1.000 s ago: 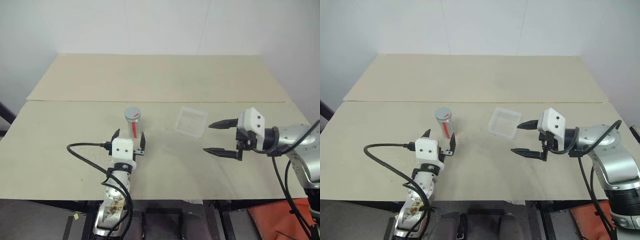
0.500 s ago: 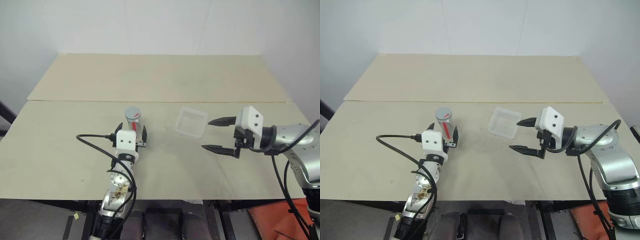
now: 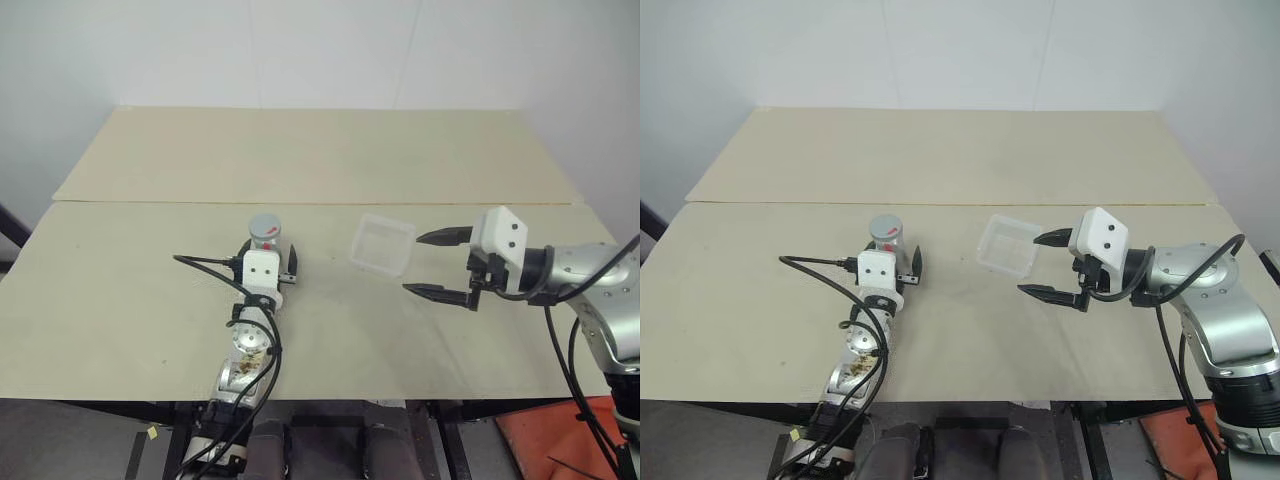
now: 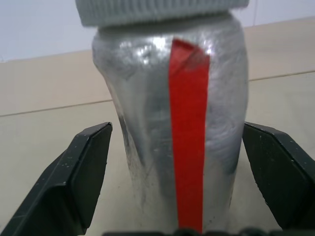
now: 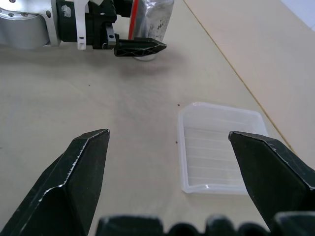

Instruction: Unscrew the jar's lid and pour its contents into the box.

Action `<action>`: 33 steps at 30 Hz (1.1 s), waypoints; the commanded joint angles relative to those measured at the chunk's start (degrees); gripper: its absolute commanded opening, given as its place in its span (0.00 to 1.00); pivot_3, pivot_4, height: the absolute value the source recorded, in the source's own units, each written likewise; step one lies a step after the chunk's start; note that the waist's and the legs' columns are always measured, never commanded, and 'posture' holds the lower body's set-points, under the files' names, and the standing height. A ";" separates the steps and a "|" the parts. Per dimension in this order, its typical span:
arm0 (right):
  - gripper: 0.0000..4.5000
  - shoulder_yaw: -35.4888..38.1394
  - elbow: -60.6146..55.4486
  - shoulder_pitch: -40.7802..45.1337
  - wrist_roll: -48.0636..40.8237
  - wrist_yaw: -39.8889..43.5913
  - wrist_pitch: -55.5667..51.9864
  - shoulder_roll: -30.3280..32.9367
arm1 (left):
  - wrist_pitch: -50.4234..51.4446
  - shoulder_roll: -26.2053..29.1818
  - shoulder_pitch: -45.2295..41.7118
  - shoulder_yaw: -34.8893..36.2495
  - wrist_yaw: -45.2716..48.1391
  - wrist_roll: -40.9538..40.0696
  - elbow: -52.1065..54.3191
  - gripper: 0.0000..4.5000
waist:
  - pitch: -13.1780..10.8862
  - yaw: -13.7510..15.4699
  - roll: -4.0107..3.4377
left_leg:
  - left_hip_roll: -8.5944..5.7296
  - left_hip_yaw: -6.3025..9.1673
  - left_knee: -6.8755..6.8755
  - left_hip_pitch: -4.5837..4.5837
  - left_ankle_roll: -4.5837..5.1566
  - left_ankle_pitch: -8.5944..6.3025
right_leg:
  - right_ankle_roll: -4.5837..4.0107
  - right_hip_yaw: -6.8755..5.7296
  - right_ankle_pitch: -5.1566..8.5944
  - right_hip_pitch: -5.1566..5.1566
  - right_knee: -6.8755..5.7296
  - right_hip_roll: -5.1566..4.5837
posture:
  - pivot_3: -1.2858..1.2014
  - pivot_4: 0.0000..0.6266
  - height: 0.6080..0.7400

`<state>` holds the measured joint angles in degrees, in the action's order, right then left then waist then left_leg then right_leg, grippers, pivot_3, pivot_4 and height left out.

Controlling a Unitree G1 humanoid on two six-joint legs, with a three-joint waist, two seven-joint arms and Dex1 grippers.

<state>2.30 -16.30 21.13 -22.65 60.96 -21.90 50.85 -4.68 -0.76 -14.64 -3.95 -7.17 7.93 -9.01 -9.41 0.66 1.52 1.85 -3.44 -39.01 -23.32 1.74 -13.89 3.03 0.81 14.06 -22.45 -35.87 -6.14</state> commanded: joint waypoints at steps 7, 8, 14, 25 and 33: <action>1.00 0.49 0.06 1.31 0.79 -0.22 1.02 -0.07 | -3.27 -0.03 -1.51 -0.03 -1.26 1.09 -1.43 0.72 | 0.00 0.02 0.00 | 0.00 0.00 0.00 0.00 0.00 0.00 | 0.00 0.00 0.00 0.00 -0.01 0.00 | 0.52 0.24 1.00; 1.00 0.46 0.12 1.35 0.87 -0.20 1.11 -0.13 | -3.20 -0.13 -1.57 0.03 -1.43 1.10 -1.47 0.65 | 0.00 0.02 0.00 | 0.00 -0.01 0.00 0.00 0.00 0.00 | 0.00 0.00 0.00 0.00 -0.01 -0.01 | 0.52 0.24 1.00; 1.00 0.49 0.50 1.31 1.12 0.11 1.48 -0.35 | -3.36 -0.07 -1.74 0.13 -2.07 1.89 -1.75 0.46 | 0.00 -0.10 0.00 | 0.01 0.00 0.01 0.02 0.00 0.00 | 0.00 0.00 0.00 -0.01 -0.02 0.00 | 0.52 0.24 1.00; 1.00 2.07 -3.42 3.26 -2.61 -5.30 -2.28 -5.51 | 5.70 4.43 -0.35 2.03 13.33 -11.94 12.03 0.46 | -0.01 -0.34 0.01 | 0.02 -0.01 0.01 -0.02 0.00 0.00 | 0.01 0.01 -0.01 -0.05 -0.03 0.00 | 0.52 0.24 1.00; 1.00 0.21 -12.07 7.35 -8.99 -23.40 -13.78 -20.93 | 32.66 17.29 0.60 1.37 30.33 -29.19 31.95 0.46 | 0.01 -0.77 -0.03 | 0.05 0.07 0.02 -0.06 -0.07 0.04 | 0.00 -0.01 0.00 -0.14 -0.14 0.03 | 0.52 0.24 1.00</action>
<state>2.62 -24.69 27.34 -30.61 41.23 -33.99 30.78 24.98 15.41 -13.32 -1.88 19.86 -18.70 19.21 -9.40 -0.12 1.49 1.89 -3.38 -38.98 -23.37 1.65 -13.84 3.03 0.82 14.06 -22.60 -36.03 -6.11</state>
